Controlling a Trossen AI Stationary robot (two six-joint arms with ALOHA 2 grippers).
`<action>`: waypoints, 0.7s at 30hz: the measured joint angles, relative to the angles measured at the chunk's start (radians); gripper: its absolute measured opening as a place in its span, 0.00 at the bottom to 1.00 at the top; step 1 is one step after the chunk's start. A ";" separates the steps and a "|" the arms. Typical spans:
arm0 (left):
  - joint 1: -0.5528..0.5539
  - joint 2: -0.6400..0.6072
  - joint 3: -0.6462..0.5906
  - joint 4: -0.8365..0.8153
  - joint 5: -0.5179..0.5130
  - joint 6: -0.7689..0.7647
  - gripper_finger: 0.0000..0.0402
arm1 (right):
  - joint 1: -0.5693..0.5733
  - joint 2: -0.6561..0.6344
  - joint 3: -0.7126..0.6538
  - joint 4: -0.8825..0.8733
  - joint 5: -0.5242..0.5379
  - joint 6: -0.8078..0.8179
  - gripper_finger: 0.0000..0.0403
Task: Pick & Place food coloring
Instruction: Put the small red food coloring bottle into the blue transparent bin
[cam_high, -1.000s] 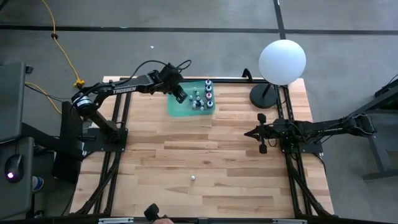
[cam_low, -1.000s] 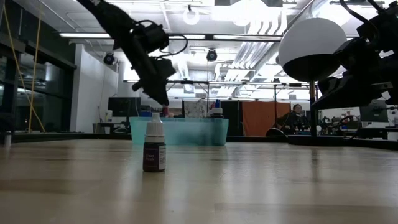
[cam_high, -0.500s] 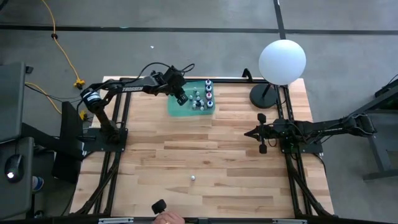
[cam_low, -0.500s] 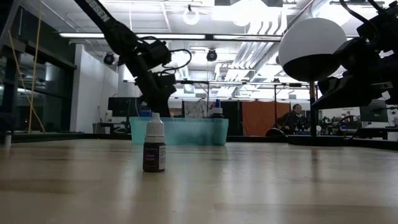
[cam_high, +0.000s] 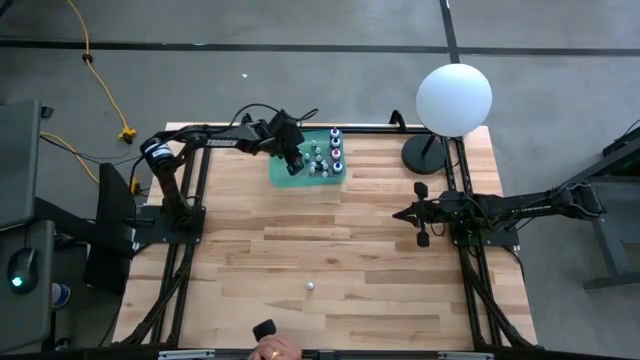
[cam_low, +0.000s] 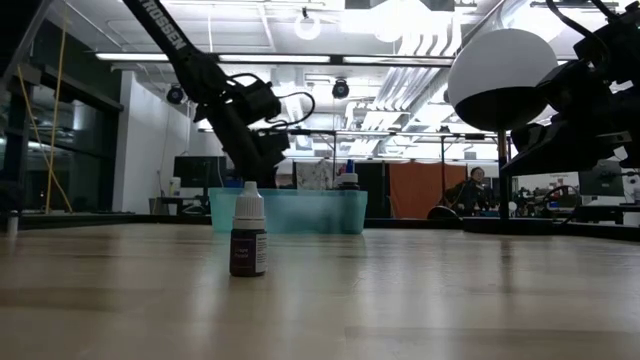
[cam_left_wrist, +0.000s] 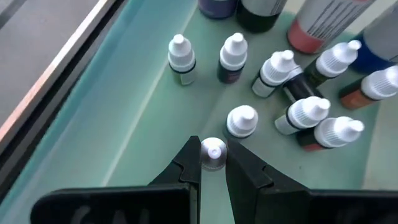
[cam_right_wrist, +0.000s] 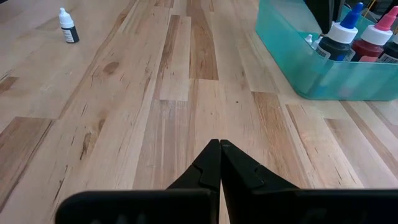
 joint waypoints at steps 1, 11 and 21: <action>0.000 0.008 0.000 0.005 0.000 0.000 0.08 | 0.000 0.000 0.000 0.000 0.000 0.000 0.00; 0.000 0.033 0.002 0.012 0.002 -0.003 0.09 | 0.000 0.000 0.000 0.000 0.000 0.000 0.00; 0.000 0.041 -0.003 -0.015 0.018 -0.004 0.29 | 0.000 0.000 0.000 0.000 0.000 0.000 0.00</action>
